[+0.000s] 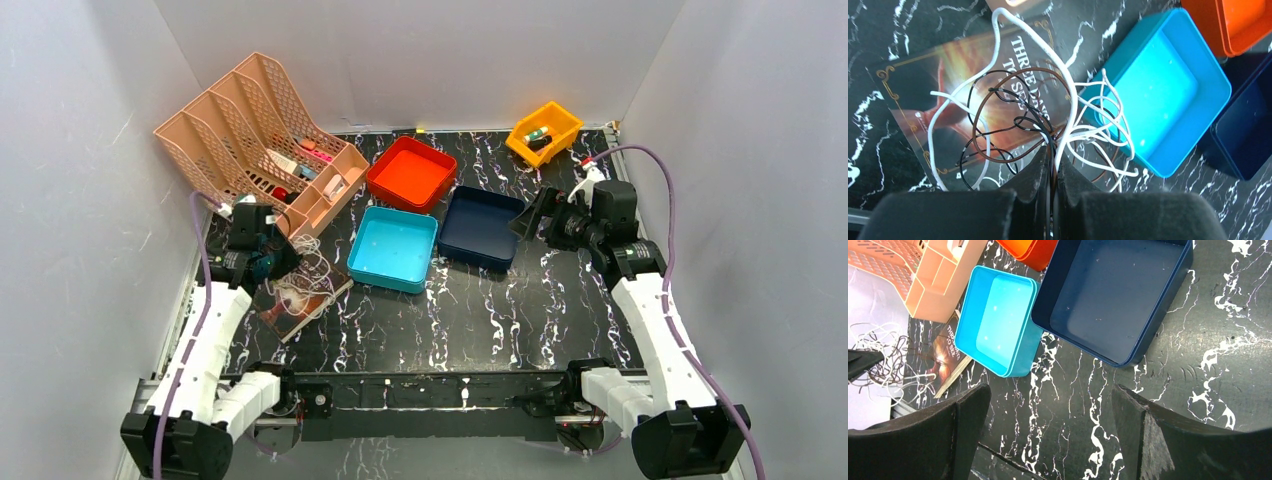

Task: Untangle the cables

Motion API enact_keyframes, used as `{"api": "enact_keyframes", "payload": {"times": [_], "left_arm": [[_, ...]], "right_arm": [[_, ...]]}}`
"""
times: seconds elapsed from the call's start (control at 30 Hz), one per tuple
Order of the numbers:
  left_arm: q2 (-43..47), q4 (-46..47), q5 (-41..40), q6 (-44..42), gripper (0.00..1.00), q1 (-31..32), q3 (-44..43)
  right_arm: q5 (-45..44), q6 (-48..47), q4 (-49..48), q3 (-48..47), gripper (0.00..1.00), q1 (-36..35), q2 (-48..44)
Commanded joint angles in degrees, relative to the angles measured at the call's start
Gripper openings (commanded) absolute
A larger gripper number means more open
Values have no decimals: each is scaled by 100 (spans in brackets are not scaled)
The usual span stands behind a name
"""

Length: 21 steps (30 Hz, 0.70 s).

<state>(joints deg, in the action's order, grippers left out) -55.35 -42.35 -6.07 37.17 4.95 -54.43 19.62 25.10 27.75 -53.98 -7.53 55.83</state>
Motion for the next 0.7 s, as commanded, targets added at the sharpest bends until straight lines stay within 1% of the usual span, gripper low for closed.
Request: {"api": "enact_keyframes", "payload": {"times": [0.0,0.07,0.13,0.2,0.27,0.3,0.33,0.37,0.4,0.43,0.67], "left_arm": [[201,-498,3,415,0,694,-198],[216,-564,-78,583,0,1105,-201],[218,-630,-278,845,0,1692,-195],[34,-639,-769,1381,0,2870,-188],[-365,-637,-1337,1899,0,4037,-297],[-713,-613,-1738,2160,0,4668,-449],[-1261,-508,-2058,2315,0,5398,-757],[-1743,-130,-2009,2235,0,5799,-937],[-2127,540,-1687,1865,0,5900,-975],[-2234,773,-1571,1736,0,5910,-1008],[-3333,1760,-866,990,0,5921,-1594]], "right_arm": [[-28,-93,-246,-61,98,-7,-182],[-37,-94,-235,-55,98,-8,-214],[-46,-86,-228,-32,98,-11,-248],[-88,-84,-222,-14,98,-6,-303],[-108,-84,-200,-22,98,-12,-332],[-113,-76,-207,-24,98,-4,-347],[-89,-60,-215,-7,98,-11,-384],[-131,-26,-210,16,98,-7,-451],[-175,26,-223,75,98,-7,-534],[-192,37,-219,92,98,-10,-563],[-421,186,-210,139,98,-4,-806]]}}
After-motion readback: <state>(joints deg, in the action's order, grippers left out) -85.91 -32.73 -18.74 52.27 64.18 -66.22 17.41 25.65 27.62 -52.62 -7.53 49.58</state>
